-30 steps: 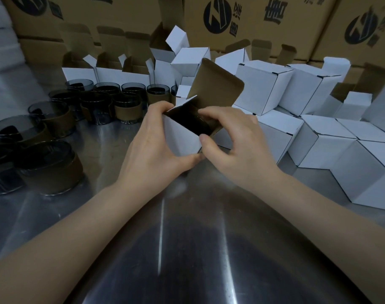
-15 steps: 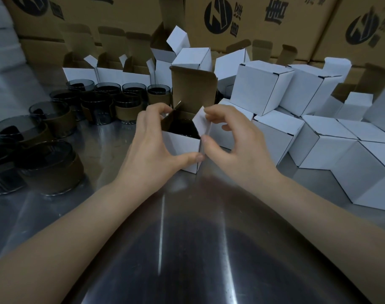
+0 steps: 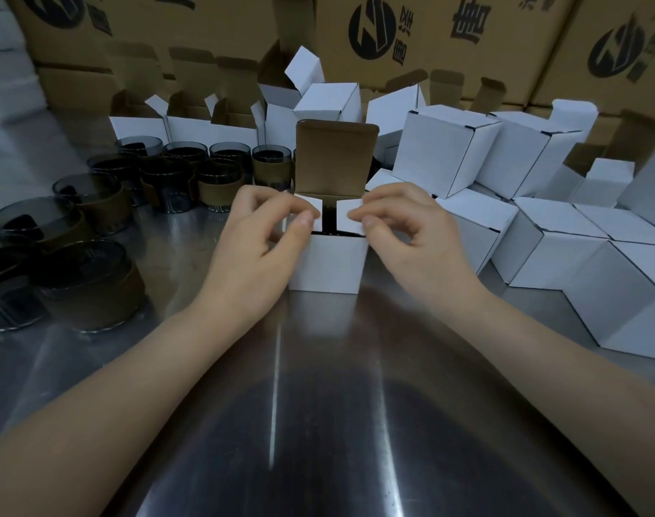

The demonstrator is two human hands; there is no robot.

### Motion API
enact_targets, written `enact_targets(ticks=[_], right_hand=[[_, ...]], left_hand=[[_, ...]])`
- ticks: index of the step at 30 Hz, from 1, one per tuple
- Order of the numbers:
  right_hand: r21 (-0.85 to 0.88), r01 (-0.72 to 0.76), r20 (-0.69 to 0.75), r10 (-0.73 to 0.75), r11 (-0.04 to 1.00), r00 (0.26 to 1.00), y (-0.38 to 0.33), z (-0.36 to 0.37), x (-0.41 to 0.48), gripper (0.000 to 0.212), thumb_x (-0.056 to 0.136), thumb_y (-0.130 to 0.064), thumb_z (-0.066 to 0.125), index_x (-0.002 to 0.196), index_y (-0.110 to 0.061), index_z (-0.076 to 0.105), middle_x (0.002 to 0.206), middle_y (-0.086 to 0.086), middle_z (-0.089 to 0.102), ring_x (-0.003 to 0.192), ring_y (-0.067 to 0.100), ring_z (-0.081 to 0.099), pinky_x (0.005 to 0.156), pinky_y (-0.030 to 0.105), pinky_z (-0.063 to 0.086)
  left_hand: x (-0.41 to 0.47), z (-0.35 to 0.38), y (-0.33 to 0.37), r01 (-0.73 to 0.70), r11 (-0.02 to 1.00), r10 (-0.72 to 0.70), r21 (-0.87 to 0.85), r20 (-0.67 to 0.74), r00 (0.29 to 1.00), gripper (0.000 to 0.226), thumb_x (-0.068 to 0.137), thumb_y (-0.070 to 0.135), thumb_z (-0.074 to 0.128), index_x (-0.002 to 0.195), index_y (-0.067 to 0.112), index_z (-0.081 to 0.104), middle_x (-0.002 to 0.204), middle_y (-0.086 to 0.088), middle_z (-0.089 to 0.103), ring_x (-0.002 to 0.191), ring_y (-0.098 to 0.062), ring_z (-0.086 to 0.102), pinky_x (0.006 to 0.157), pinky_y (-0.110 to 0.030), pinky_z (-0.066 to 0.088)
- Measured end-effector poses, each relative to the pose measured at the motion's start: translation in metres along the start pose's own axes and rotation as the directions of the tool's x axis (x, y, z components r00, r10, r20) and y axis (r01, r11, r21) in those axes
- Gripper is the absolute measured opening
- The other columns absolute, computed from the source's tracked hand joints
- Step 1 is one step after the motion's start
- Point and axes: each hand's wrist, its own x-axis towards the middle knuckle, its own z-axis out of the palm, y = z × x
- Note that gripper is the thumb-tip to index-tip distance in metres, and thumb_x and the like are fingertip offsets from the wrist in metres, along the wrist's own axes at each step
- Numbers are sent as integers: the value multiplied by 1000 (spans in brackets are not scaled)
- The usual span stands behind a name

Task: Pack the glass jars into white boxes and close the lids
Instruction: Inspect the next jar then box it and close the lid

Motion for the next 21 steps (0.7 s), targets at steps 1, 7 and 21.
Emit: enact_targets(ticks=[1, 7, 21], right_hand=[[24, -20, 8, 20, 1000, 1000, 0, 0, 0, 19, 92, -6, 61, 90, -17, 75, 111, -3, 56, 101, 6, 59, 83, 10, 45], [113, -56, 55, 50, 992, 997, 2, -1, 2, 24, 90, -7, 63, 86, -28, 72, 139, -2, 55, 105, -14, 57, 89, 14, 49], [111, 88, 76, -97, 990, 992, 8, 1, 1, 35, 91, -12, 54, 126, -19, 55, 116, -9, 61, 115, 11, 58, 95, 34, 52]], left_hand=[[0, 0, 1, 13, 1000, -13, -14, -2, 1000, 15, 98, 24, 53, 103, 25, 68, 116, 1, 48, 92, -1, 50, 74, -1, 36], [5, 0, -1, 105, 981, -97, -164, 55, 994, 13, 95, 17, 56, 99, 21, 68, 142, 15, 43, 131, 1, 38, 99, -9, 31], [2, -4, -2, -73, 968, 90, -238, 61, 994, 38, 91, 9, 57, 128, 20, 51, 129, 3, 53, 125, -6, 47, 108, -30, 40]])
